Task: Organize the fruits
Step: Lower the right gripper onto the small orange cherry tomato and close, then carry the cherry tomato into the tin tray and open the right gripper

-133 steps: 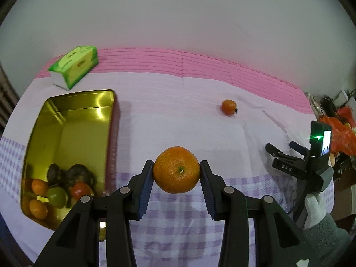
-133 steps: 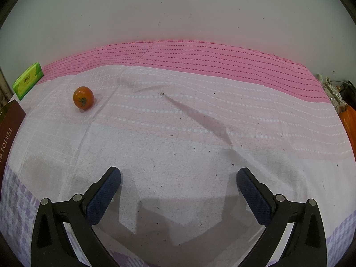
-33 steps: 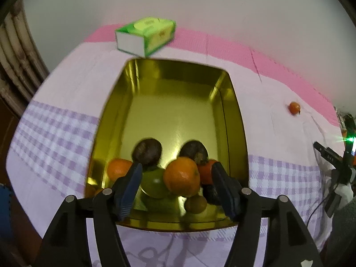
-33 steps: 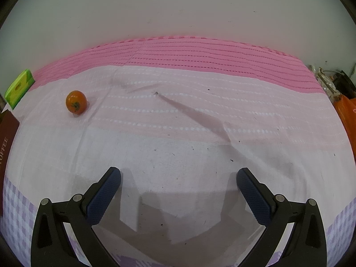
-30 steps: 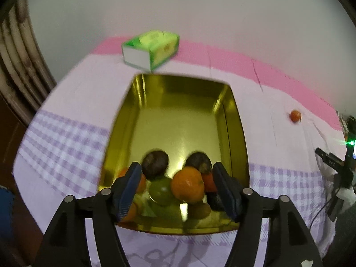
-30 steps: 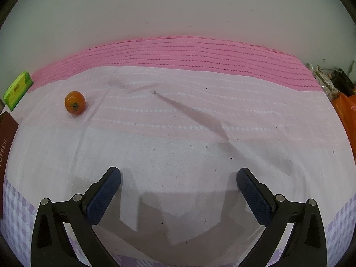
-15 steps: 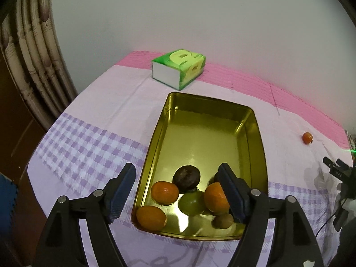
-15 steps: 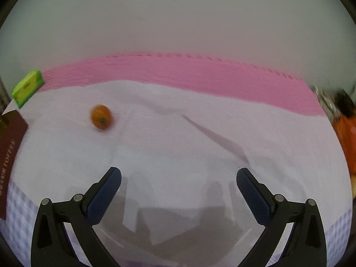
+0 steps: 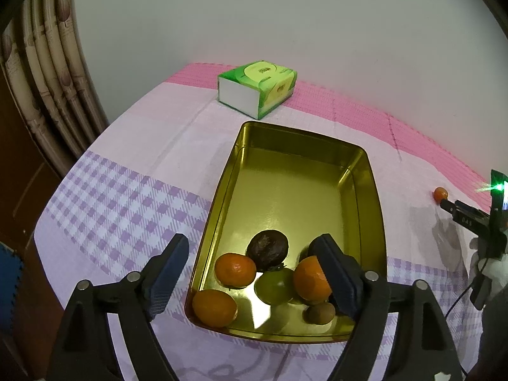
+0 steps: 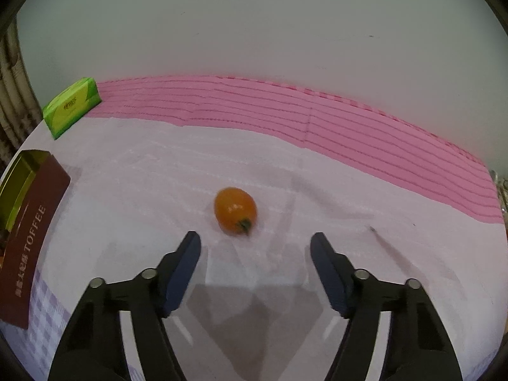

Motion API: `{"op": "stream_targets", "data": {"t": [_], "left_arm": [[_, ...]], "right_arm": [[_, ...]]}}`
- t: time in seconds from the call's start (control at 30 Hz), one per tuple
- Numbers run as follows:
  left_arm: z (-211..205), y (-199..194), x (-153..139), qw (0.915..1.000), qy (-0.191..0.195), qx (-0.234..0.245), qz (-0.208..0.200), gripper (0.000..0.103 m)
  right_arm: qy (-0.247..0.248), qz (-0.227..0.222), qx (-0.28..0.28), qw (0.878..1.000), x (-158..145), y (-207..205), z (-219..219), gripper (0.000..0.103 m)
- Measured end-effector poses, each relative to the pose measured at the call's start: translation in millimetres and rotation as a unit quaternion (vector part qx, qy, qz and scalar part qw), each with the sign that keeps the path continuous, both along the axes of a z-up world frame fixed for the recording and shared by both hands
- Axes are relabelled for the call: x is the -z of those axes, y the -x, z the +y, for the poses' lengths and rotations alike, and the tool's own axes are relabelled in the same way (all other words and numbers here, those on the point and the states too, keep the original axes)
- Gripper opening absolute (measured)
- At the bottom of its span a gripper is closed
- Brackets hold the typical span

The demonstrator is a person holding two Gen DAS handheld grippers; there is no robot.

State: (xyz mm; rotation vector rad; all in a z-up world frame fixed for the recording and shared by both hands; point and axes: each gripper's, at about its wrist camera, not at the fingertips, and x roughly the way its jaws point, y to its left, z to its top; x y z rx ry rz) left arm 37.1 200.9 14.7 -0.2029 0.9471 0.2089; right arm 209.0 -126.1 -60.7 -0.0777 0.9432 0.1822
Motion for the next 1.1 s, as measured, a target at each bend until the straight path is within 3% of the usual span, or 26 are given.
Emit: {"op": "stream_targets", "data": {"t": [0.13,0.27,0.5,0.67,0.87,1.1], "left_arm": [[2.1,-0.9,2.1,1.0000,0.001,-0.003,0.004,0.086],[2.9,-2.4,6.0,0.9999,0.002,-0.004,0.011,0.088],[4.5,-2.8,9.4,0.9998,0.007,-0.008,0.018,0.088],[5.4,-3.5,11.2,0.9996,0.009,-0.010,0.024,0.088],[6.9,-2.6,11.1,0.9995,0.015,-0.012,0.024,0.088],[7.9,-2.6,10.7,0.9994,0.017,-0.014,0.025,0.089]], "right_arm": [[0.003,0.008,-0.003,1.000,4.5,-12.5,2.2,0.060],[-0.005,0.020,-0.003,1.000,10.4,-21.8,2.0,0.050],[0.003,0.013,-0.003,1.000,14.3,-28.1,6.7,0.047],[0.013,0.006,-0.001,1.000,13.4,-28.4,11.6,0.033],[0.029,0.003,0.006,1.000,12.7,-27.9,16.6,0.033],[0.010,0.003,0.012,1.000,13.3,-23.4,12.5,0.033]]}}
